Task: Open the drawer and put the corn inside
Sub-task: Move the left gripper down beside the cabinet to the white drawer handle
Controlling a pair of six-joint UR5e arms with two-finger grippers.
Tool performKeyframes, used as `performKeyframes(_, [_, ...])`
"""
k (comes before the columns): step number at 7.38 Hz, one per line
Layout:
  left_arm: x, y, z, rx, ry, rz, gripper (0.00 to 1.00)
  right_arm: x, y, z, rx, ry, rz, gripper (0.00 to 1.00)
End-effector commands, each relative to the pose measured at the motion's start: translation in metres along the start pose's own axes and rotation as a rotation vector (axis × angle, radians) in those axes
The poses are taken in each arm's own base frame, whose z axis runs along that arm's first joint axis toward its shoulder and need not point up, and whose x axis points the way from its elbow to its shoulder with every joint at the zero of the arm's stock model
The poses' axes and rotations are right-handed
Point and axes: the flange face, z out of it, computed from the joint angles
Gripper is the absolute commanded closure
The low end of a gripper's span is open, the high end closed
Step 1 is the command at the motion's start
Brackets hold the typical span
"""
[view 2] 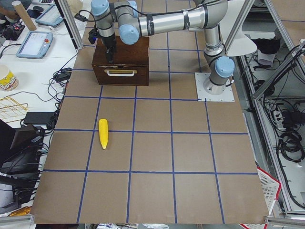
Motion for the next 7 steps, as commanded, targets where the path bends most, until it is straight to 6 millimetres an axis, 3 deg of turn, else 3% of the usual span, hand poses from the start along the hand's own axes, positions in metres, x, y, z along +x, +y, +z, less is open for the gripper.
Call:
performKeyframes(1, [-0.056, -0.003, 0.035, -0.028, 0.015, 0.018, 0.0, 0.0, 0.0, 0.0, 0.0, -0.001, -0.001, 0.0])
performKeyframes(4, [-0.075, 0.003, 0.073, -0.025, 0.104, 0.044, 0.0, 0.0, 0.0, 0.0, 0.0, -0.001, -0.001, 0.0])
performKeyframes(7, [-0.072, 0.012, 0.084, -0.019, 0.174, 0.088, 0.0, 0.0, 0.0, 0.0, 0.0, -0.001, 0.001, 0.0])
